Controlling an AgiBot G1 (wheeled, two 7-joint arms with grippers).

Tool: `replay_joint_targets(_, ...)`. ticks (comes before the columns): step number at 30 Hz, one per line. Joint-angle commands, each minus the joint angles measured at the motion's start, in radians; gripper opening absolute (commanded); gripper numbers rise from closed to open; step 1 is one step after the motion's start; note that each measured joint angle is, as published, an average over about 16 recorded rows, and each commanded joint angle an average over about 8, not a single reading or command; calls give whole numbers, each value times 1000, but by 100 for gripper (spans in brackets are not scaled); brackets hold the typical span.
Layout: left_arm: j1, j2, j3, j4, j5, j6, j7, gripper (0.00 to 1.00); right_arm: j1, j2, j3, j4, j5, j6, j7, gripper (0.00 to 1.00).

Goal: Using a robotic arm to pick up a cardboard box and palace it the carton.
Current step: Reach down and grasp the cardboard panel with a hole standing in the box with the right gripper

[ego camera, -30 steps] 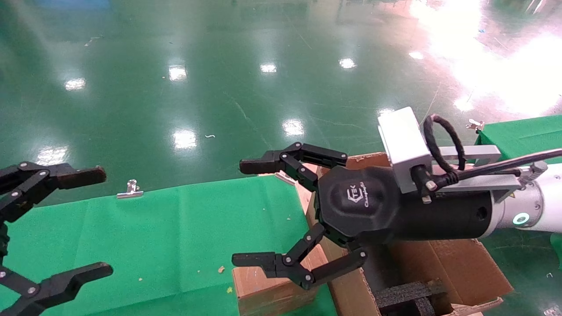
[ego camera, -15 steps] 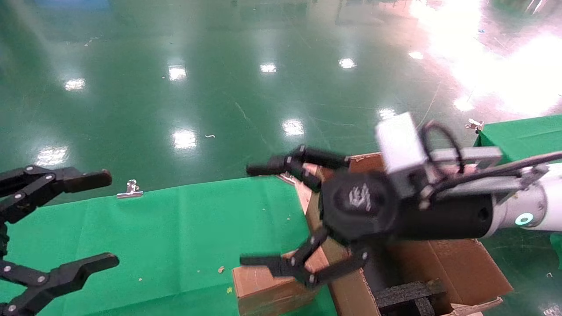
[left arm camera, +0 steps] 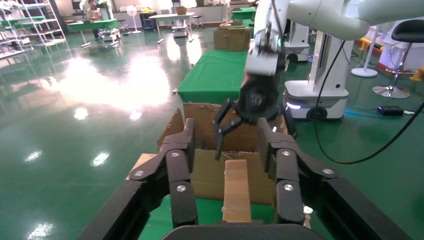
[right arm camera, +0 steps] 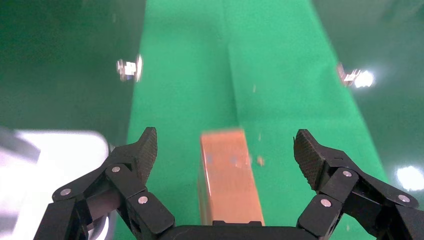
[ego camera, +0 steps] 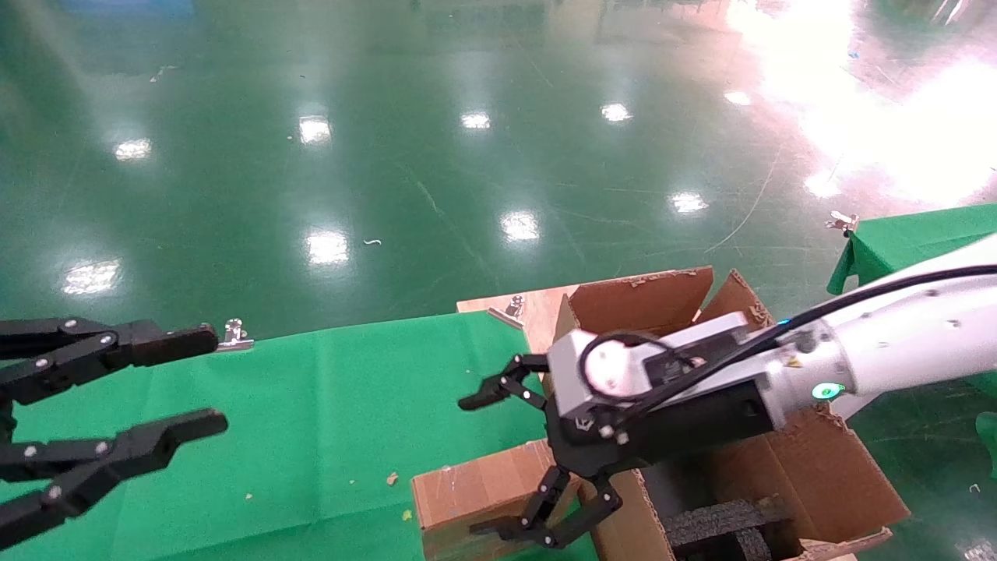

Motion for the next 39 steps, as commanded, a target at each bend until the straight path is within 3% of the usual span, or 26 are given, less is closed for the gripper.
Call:
replay_joint_targets(1,0,0,0,0,0,0,0,0,36,-18,-46,-12,-48,-3,-3,100)
replay_joint_targets(15,0,0,0,0,0,0,0,0,238,-175,-325,-179,-223,-4,-103,100)
replay_joint_targets(25,0,0,0,0,0,0,0,2,329,-248,-485,-255,-258,-1,-180,100)
replay_joint_targets(31,0,0,0,0,0,0,0,77,349,-264,-528,-284,-239,2,-206,100)
replay_joint_targets(33,0,0,0,0,0,0,0,100,354,-268,-539,-291,-235,2,-211,89)
replay_joint_targets(39,0,0,0,0,0,0,0,100,360,-273,-550,-297,-229,3,-216,16)
